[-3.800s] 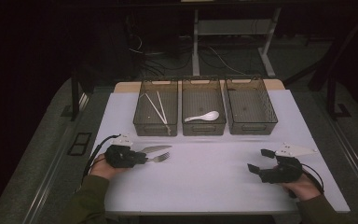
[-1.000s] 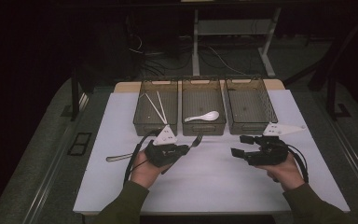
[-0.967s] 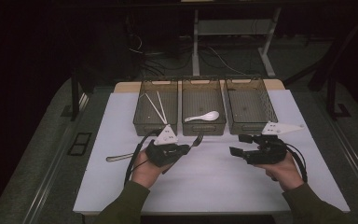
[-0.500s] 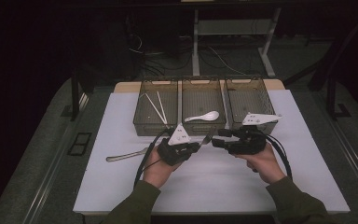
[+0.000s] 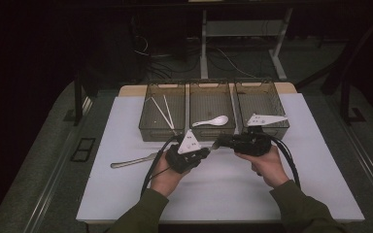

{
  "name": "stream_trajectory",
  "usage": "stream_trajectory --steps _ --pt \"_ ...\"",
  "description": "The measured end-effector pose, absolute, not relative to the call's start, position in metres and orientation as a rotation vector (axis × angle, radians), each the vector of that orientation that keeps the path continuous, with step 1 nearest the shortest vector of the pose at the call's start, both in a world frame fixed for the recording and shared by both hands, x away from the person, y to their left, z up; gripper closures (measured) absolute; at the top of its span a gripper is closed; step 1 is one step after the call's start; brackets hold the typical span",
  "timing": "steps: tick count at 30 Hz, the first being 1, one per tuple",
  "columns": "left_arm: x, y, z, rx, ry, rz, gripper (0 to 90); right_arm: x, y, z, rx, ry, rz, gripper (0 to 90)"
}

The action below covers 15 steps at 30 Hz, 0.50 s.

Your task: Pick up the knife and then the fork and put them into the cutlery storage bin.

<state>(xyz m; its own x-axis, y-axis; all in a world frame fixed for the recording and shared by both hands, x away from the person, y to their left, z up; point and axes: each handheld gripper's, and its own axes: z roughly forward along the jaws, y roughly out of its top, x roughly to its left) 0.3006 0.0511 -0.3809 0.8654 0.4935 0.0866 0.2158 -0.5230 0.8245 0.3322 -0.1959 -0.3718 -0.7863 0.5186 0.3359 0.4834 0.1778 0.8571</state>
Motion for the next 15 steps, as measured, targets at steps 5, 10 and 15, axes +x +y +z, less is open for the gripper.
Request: stream_trajectory --steps 5,10,15 --pt "0.302 0.054 -0.381 2.086 0.536 0.357 84.2 0.33 -0.197 -0.371 1.004 2.366 1.704 84.4" --pt "0.304 0.059 -0.382 2.042 0.549 0.335 83.3 0.329 -0.196 -0.369 0.994 2.346 1.72 88.5" --pt "0.302 0.062 -0.383 2.022 0.536 0.312 75.9 0.329 -0.198 -0.368 0.984 2.324 1.702 88.6"
